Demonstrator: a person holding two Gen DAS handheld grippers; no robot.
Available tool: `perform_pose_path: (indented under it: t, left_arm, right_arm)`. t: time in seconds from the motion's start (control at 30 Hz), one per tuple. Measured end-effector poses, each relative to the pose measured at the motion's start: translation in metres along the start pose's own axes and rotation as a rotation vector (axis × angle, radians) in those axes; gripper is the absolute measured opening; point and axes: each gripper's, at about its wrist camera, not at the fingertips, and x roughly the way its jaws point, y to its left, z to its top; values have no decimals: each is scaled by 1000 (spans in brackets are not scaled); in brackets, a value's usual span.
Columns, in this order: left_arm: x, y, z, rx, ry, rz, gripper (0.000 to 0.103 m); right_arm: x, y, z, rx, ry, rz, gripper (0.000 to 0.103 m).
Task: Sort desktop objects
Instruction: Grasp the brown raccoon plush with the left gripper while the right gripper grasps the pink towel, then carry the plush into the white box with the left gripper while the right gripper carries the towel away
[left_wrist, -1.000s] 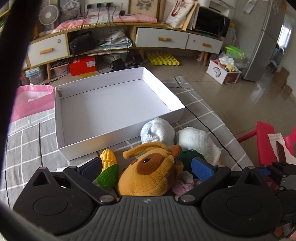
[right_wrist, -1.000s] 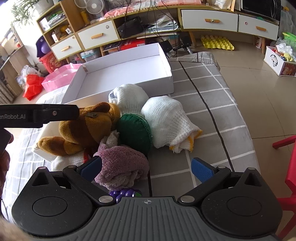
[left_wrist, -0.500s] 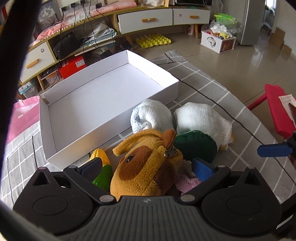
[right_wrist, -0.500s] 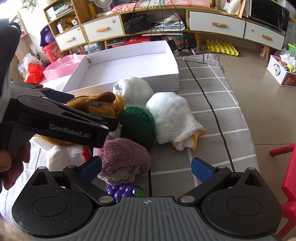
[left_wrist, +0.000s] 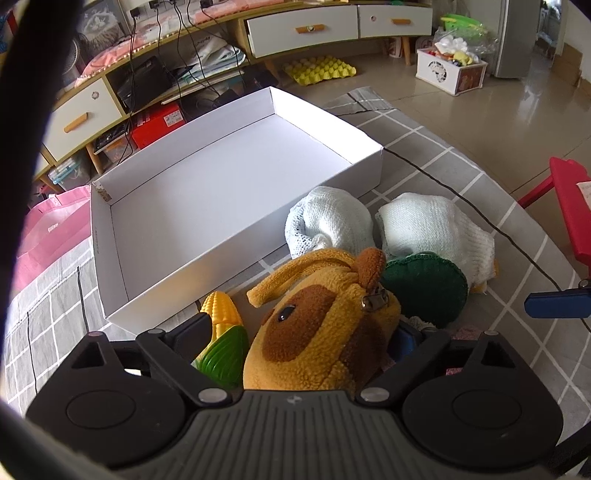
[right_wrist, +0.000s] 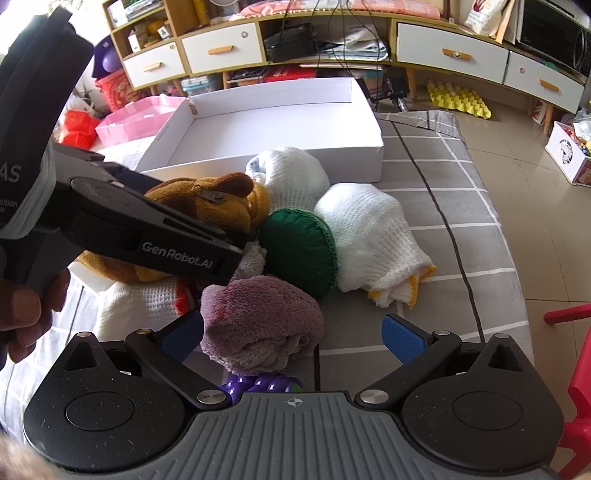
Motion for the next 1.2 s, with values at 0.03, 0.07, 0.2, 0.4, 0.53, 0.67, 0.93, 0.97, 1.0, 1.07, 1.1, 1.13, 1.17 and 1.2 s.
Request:
perform_pose_path:
  t: [0.03,0.07,0.2,0.4,0.53,0.67,0.93,0.97,1.0,1.07,1.1,1.13,1.17,1.2]
  left_arm:
    - [1,0,0,-1,3,-4,94]
    - [1,0,0,-1,6,-9,94]
    - [4,4,0,-10,11,-19,92]
    - [5,7,0,-12,13,-26,92]
    - [5,8,0,-16,16,-26,84]
    - [5,9,0,-17,16,-27,82]
    - [2,12,2,-33,14,-31,60]
    - [2,12,2,-34,16,-33,60]
    - [2,13,2,-34,13,-31,58]
    - [1,14,1,-38,11,-32,57]
    - [1,15,1,-42,13,-32,56]
    - [1,16,1,-46,15,-35,55]
    - [1,16,1,-50,17,-37,54]
    - [1,17,2,-55,16,-38,53]
  right_arm:
    - [1,3,1,-10,3,-2,103]
    - [3,5,1,-20,7,-7,103]
    - [16,13,3,-56,36,-34,103]
    - [30,20,6,-100,56,-56,103]
    - [30,20,6,-85,59,-17,83]
    - [30,21,5,-85,65,-12,79]
    - [29,22,6,-85,68,-20,77]
    - [28,23,6,-84,68,-23,77]
    - [28,23,6,-85,68,-24,77]
    - [26,23,6,-84,66,-23,77]
    - [25,22,5,-80,65,-24,77]
    - [24,21,6,-76,64,-25,76]
    - [23,20,6,-71,63,-25,76]
    - [22,19,6,-65,61,-25,76]
